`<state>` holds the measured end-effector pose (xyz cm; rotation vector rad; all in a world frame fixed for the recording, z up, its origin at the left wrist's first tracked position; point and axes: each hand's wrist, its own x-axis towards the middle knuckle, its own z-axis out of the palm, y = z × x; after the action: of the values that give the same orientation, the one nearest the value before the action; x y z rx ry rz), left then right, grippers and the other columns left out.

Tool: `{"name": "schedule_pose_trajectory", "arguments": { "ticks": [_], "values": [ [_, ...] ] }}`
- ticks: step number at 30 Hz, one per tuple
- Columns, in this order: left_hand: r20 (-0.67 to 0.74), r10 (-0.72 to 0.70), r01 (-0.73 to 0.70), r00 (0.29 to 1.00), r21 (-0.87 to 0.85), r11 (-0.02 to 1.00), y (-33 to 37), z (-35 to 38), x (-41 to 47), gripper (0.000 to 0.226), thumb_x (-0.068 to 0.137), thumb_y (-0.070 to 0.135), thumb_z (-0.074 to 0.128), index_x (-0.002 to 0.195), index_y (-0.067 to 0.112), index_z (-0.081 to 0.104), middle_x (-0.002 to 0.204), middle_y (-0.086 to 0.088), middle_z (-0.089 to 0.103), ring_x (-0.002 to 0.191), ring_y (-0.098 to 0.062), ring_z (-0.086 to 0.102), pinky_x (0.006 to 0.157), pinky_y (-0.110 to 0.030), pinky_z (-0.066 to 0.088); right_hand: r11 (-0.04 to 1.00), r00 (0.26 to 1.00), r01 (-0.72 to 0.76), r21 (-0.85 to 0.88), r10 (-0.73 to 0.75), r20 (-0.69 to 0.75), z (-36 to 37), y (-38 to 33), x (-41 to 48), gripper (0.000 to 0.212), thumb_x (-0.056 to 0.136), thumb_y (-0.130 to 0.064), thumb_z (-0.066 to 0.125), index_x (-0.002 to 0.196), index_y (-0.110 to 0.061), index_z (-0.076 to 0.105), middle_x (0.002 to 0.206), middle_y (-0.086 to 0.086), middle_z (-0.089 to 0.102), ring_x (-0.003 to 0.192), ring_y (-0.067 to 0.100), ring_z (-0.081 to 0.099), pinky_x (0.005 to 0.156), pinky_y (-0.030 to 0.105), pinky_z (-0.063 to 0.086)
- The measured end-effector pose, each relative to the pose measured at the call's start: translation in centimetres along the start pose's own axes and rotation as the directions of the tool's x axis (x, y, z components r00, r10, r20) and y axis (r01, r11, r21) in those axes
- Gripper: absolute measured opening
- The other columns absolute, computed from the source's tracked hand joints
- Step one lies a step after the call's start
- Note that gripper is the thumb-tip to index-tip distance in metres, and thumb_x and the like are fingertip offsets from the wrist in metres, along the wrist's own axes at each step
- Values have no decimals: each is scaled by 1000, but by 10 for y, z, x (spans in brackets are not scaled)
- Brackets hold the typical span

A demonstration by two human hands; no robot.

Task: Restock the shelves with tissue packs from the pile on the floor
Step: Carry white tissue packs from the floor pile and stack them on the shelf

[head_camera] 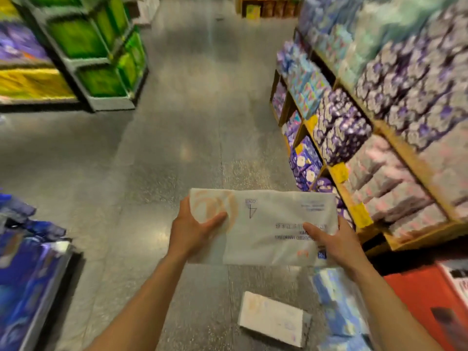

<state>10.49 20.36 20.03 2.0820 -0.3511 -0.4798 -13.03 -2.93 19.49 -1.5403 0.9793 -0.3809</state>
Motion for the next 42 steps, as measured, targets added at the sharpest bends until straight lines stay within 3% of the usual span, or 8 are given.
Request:
{"name": "schedule_pose_trajectory", "arguments": {
  "ticks": [3,10,14,17,23,30,34,42],
  "values": [
    [-68,67,-70,995,-39,997,62,-74,28,82,67,55,86,134,28,46,111,9,59,97,-18,58,81,-31,46,996,996,82,-33,-80,48,24,-109,5,33,84,-24,81,115,-20,72,104,2,79,92,23,77,69,40,63],
    [-198,261,-283,945,-91,955,129,-256,131,84,65,52,89,135,29,48,120,8,65,105,-15,63,90,-35,54,960,959,280,-7,-279,51,148,-296,48,33,81,-24,82,110,-13,72,91,-2,80,77,13,77,53,22,57],
    [-280,318,-353,906,-81,932,148,-353,181,86,62,55,89,134,31,48,115,12,63,102,-11,62,88,-34,54,931,931,365,-29,-364,29,229,-367,84,70,62,-53,90,116,-13,69,99,2,79,84,20,78,61,33,61],
    [-354,310,-358,882,-76,931,142,-410,227,85,50,72,77,123,37,50,107,17,64,99,-10,65,89,-38,56,922,921,388,-18,-386,55,294,-411,116,66,62,-50,87,114,-14,69,96,-1,80,86,21,77,65,36,62],
    [-481,282,-375,830,-108,921,117,-500,346,86,51,64,84,125,33,53,107,15,69,95,-2,67,86,-37,59,907,887,420,36,-419,196,435,-484,220,60,66,-38,87,117,-16,65,98,2,79,85,25,77,68,50,64],
    [-637,227,-364,737,-91,927,123,-622,528,97,51,69,83,134,32,49,109,13,68,95,-1,67,83,-34,61,849,788,514,119,-523,325,623,-620,387,44,74,-24,85,111,-14,64,98,7,77,84,26,75,53,36,61],
    [-722,168,-343,671,-102,934,130,-696,617,81,61,52,91,131,36,51,107,15,69,92,4,66,79,-28,60,832,740,538,135,-543,398,734,-706,464,33,78,-17,85,104,-14,64,93,6,76,67,12,74,44,30,55],
    [-854,117,-274,507,-32,961,91,-855,791,73,65,40,92,127,31,56,106,15,69,91,12,63,71,-7,50,787,618,595,162,-577,534,989,-819,583,42,74,-24,87,109,-13,65,93,3,76,80,23,73,50,32,56]
  ]
}}
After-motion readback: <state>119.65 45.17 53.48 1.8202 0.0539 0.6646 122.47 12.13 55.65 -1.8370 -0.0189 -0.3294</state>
